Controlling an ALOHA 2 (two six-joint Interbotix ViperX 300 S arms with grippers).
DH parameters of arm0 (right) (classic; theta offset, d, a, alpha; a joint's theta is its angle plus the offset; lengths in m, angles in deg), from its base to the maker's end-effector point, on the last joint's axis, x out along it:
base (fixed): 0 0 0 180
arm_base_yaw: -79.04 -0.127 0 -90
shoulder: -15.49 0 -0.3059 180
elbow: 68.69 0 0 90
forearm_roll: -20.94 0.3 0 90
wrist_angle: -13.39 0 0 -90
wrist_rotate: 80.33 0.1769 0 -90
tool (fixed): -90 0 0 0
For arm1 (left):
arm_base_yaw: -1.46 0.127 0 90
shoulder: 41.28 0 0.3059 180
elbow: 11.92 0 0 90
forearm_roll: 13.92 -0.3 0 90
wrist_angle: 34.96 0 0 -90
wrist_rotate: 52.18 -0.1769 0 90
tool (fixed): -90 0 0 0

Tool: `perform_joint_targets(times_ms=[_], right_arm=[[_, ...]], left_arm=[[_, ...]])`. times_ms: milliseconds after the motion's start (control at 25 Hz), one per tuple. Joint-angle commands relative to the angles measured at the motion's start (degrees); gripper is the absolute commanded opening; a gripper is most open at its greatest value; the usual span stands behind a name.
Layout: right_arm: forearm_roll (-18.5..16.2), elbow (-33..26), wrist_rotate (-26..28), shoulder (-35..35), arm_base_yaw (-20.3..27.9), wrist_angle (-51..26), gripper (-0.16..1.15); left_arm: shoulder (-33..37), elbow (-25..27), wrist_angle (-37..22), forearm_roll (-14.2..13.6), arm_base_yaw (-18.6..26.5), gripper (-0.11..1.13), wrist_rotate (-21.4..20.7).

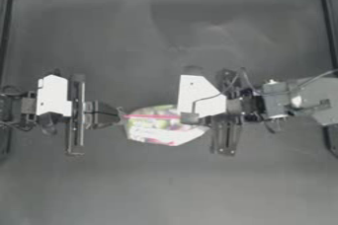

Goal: Put candy in bag

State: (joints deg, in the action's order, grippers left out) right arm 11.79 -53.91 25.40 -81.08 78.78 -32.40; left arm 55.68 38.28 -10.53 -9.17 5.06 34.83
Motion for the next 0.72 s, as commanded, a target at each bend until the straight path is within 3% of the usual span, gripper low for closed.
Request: perform_joint_targets(times_ms=[40, 720], right_arm=[[0.0, 1.49, 0.97, 2.55, 0.0, -1.49, 0.06], [-1.41, 8.7, 7.56, 8.96, 0.09, -2.72, 0.06]], left_arm=[[2.2, -0.26, 0.18, -0.09, 0.09, 0.04, -0.09], [2.11, -0.09, 0.18, 0.0, 0.53, 0.04, -0.09]])
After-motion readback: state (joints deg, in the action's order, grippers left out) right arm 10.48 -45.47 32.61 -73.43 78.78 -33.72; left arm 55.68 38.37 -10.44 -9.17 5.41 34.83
